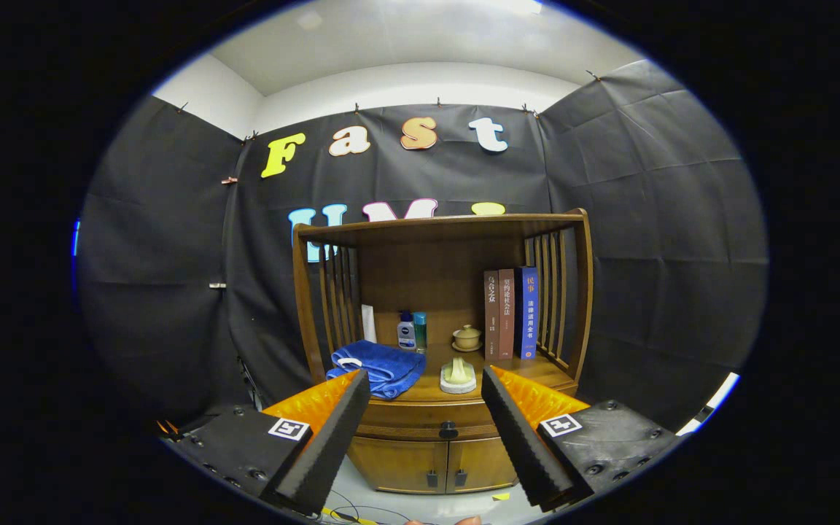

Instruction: Pull open the drawer, take out the items inside it, and place them on the countertop above the cabinet.

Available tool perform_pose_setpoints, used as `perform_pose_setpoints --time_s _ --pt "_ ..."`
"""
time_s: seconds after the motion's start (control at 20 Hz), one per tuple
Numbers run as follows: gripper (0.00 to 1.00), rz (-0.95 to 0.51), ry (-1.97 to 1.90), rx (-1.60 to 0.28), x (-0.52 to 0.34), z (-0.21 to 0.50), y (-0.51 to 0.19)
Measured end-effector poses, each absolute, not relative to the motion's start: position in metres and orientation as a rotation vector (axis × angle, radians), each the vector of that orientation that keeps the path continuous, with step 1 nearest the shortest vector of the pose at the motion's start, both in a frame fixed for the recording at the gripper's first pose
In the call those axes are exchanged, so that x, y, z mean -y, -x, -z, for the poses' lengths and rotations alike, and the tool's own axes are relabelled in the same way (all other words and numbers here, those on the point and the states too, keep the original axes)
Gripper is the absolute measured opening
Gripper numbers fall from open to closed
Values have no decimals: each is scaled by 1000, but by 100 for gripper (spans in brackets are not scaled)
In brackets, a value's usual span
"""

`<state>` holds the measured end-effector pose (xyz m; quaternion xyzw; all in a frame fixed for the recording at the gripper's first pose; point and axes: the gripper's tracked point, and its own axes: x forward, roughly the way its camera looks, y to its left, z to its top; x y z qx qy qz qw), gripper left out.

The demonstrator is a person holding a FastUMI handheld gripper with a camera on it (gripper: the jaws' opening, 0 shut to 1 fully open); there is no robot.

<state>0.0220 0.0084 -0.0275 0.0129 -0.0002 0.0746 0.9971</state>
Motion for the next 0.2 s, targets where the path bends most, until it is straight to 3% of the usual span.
perform_pose_setpoints --time_s 0.2 --pt "99 -148 -30 4 -8 27 -22"
